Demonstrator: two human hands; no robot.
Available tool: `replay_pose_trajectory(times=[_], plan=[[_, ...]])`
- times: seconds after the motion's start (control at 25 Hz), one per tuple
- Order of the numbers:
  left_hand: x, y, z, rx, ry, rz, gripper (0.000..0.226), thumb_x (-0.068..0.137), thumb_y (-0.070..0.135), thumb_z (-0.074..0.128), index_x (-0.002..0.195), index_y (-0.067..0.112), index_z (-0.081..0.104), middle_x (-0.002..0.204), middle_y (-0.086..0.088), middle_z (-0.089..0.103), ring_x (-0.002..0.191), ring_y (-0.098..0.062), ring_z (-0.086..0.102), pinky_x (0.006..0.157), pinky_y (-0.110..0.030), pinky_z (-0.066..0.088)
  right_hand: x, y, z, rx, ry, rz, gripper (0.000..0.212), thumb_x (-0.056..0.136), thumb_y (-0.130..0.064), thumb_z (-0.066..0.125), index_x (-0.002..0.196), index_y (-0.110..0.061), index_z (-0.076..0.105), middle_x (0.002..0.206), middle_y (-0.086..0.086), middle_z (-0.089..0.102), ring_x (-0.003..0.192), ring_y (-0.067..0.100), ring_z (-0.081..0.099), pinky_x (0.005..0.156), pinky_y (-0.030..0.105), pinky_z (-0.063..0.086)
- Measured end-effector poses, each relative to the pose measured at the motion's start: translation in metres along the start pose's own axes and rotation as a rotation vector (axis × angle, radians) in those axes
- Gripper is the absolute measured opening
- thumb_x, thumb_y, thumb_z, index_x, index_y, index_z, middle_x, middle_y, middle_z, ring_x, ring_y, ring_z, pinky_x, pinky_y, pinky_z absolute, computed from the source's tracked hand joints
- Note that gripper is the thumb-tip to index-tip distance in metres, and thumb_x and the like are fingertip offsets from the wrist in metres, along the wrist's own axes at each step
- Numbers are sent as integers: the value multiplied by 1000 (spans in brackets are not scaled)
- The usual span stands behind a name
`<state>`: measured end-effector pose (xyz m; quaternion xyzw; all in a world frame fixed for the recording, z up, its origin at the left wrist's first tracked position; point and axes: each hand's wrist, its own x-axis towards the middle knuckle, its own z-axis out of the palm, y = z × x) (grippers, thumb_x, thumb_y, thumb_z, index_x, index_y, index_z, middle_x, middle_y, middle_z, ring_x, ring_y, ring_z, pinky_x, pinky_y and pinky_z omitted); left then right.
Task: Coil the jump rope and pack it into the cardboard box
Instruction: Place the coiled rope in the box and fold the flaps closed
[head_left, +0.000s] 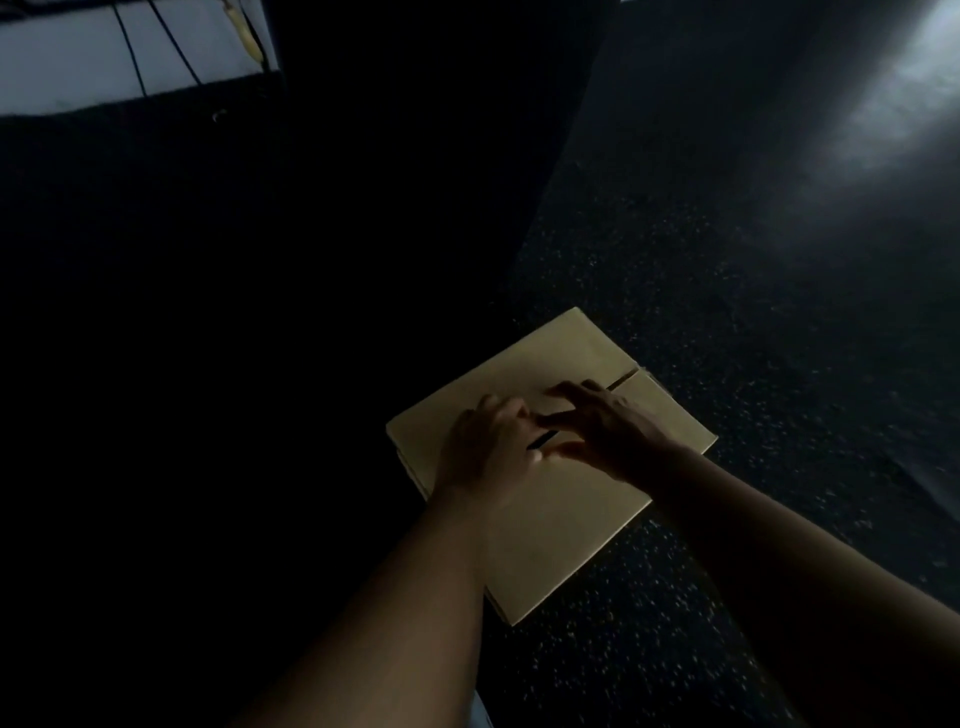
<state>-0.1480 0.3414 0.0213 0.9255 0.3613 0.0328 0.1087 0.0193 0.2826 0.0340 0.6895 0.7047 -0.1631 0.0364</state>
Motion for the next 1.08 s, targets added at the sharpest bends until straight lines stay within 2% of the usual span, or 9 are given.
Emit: replay_pose_trajectory(times=[0.04, 0.12, 0.28, 0.4, 0.52, 0.64, 0.88, 0.96, 1.08], plan=[[0, 0, 2, -4, -3, -7, 31, 93, 34, 64, 122, 27, 69, 128, 4, 61, 122, -22, 51, 96, -39, 44, 1, 3, 2, 22, 2, -2, 47, 97, -48, 57, 144, -47, 51, 163, -2, 31, 138, 19, 37, 93, 26, 43], [0, 2, 5, 14, -12, -19, 31, 93, 35, 63, 122, 27, 68, 129, 4, 59, 123, -22, 50, 96, -39, 43, 3, 7, 6, 38, -4, -13, 46, 95, -51, 58, 141, -48, 55, 161, -2, 32, 135, 18, 38, 89, 26, 45], [3, 5, 10, 46, -48, -14, 32, 94, 34, 60, 124, 27, 66, 131, 1, 55, 124, -24, 46, 97, -40, 40, 12, 11, 10, 29, -35, -24, 46, 93, -51, 61, 139, -49, 56, 160, 1, 30, 130, 20, 38, 95, 32, 50], [4, 6, 9, 58, -75, -28, 34, 95, 34, 59, 128, 25, 63, 139, -1, 51, 129, -26, 44, 100, -41, 38, 13, 9, 13, -11, -52, -23, 47, 94, -53, 60, 140, -51, 55, 161, 0, 27, 130, 20, 38, 89, 29, 48], [-3, 3, 10, 40, -41, -31, 33, 97, 34, 55, 129, 27, 60, 139, 1, 54, 129, -24, 45, 101, -39, 37, 9, 7, 7, 40, -36, 5, 47, 92, -52, 63, 139, -45, 59, 159, -1, 31, 132, 20, 39, 96, 33, 47], [-5, 4, 9, 4, 24, -106, 29, 97, 37, 54, 124, 28, 62, 133, 2, 58, 126, -23, 49, 99, -39, 37, 6, 1, -2, 21, 25, 19, 50, 92, -49, 66, 140, -39, 57, 155, -2, 40, 133, 19, 41, 104, 38, 46], [-7, 11, -12, -88, 99, -133, 30, 95, 38, 56, 119, 24, 66, 126, 0, 62, 119, -22, 55, 97, -38, 38, -15, -9, -24, 57, 125, 24, 42, 93, -51, 62, 133, -38, 61, 138, -4, 55, 121, 16, 49, 101, 35, 46], [-7, 5, -21, -84, 140, -100, 29, 93, 38, 57, 114, 23, 69, 120, -1, 65, 113, -22, 58, 92, -38, 41, -20, -11, -31, 100, 233, 17, 34, 94, -49, 57, 124, -37, 67, 131, -7, 60, 117, 15, 52, 103, 39, 45], [-5, -3, -35, -87, 183, -79, 31, 93, 39, 53, 112, 19, 70, 115, -3, 66, 108, -23, 59, 85, -36, 41, -23, -22, -45, 177, 298, 47, 47, 91, -49, 40, 123, -31, 69, 136, -5, 63, 126, 19, 54, 107, 40, 41]])
